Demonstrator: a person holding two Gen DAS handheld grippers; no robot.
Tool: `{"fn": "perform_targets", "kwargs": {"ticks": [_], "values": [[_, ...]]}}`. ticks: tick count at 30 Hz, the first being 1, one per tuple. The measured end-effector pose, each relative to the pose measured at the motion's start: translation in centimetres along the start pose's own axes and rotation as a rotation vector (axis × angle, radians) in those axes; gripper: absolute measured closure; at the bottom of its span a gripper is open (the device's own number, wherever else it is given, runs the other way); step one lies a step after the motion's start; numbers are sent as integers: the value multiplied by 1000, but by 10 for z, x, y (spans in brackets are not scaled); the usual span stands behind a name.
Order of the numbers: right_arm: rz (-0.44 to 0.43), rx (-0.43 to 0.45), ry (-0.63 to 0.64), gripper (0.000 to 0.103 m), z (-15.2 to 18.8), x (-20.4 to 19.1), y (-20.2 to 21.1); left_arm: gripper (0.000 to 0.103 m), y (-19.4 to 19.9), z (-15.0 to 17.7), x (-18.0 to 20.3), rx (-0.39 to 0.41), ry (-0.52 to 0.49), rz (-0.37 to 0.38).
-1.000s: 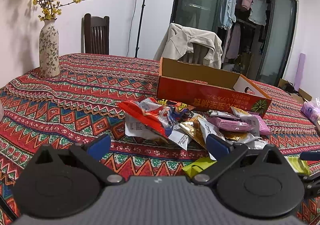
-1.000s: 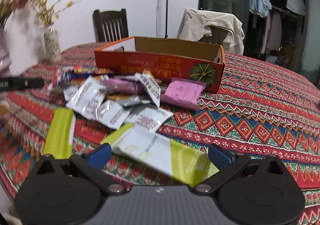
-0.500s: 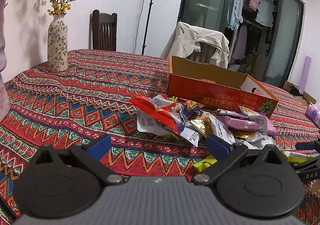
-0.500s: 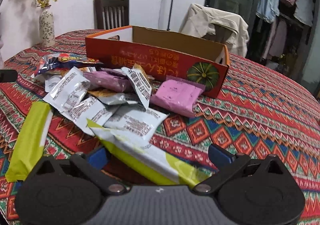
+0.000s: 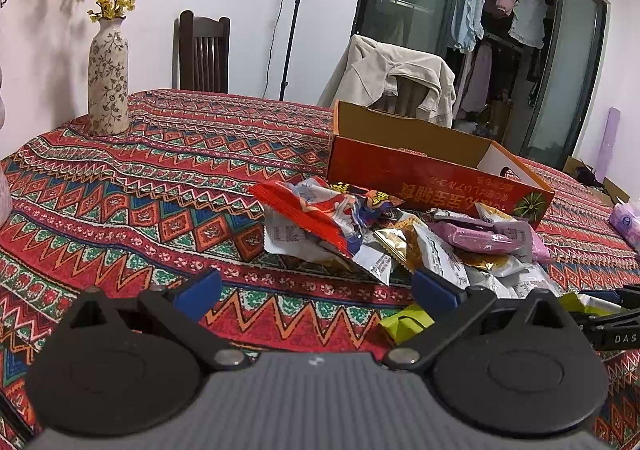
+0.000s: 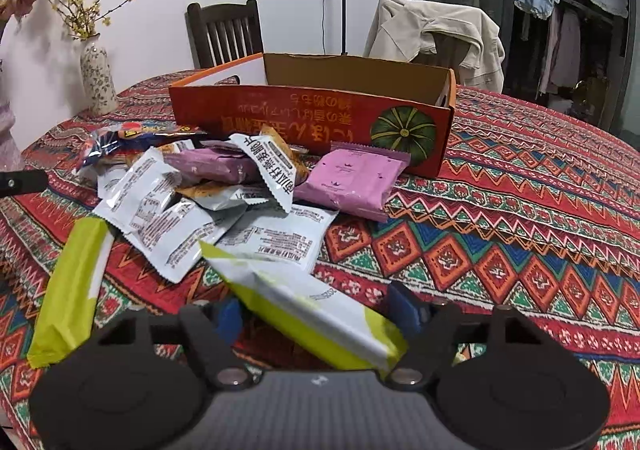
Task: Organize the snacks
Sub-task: 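Grasp the yellow-green bar with the right gripper while the left grasps a white packet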
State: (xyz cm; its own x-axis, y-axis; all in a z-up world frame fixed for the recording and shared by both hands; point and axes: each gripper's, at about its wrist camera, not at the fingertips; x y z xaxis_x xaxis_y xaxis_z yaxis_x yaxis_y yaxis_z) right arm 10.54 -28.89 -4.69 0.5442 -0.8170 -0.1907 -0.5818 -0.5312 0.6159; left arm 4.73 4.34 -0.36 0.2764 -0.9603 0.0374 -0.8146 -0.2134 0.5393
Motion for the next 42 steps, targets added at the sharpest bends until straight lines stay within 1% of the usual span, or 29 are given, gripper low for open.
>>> {"fn": "perform_targets", "kwargs": {"ticks": [1,2,3,4,6,9,12,15,17,19,26,31,34,37,39,42], "values": [[9,3,4,36,1,-2,1,0,0,0,1,-2,-1,1],[15,10,9,45,1,-5,3,0,0,0,1,-3,-2,1],[18,18,15,46,2,-8,4,0,0,1,1,-4,-3,0],[31,29,22,51,2,-11,6,0,0,1,1,-5,-3,-2],[49,51,32,57,1,-17,11,0,0,1,0,-9,-3,-6],[34,77,21,59,1,-18,17,0,-2,2,0,-18,-1,-8],[36,100,5,62,0,-15,20,0,-3,2,2,-26,-5,-7],[45,140,-9,71,-5,-13,26,0,-2,2,6,-28,-11,-4],[43,170,-19,79,-10,-11,32,0,-2,0,11,-28,-19,0],[38,195,-24,83,-14,-9,36,0,-3,-2,17,-29,-28,7],[-10,245,-53,84,-29,-3,40,0,-11,-9,51,-40,-72,24],[-48,252,-79,84,-35,2,34,0,-23,-14,84,-55,-121,33],[-70,254,-95,84,-33,6,31,2,-33,-15,102,-73,-149,18],[-82,251,-104,84,-32,8,26,10,-42,-13,115,-84,-178,0],[-86,248,-110,84,-32,9,23,20,-49,-12,123,-97,-198,-19],[-90,247,-117,84,-30,12,21,28,-57,-8,130,-115,-226,-44]]}}
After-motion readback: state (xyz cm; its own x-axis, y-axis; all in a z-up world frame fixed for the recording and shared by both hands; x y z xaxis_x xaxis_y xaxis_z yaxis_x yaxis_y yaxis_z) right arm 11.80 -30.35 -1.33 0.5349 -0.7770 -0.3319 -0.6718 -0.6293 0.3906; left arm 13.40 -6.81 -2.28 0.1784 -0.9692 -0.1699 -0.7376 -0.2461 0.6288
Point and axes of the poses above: each gripper's, at about its wrist camera, not at the fingertips, and y roughly against the way its jaws point, x to its right, z to its underside, and after that the axes turned 13 degrees about -z, right-handed
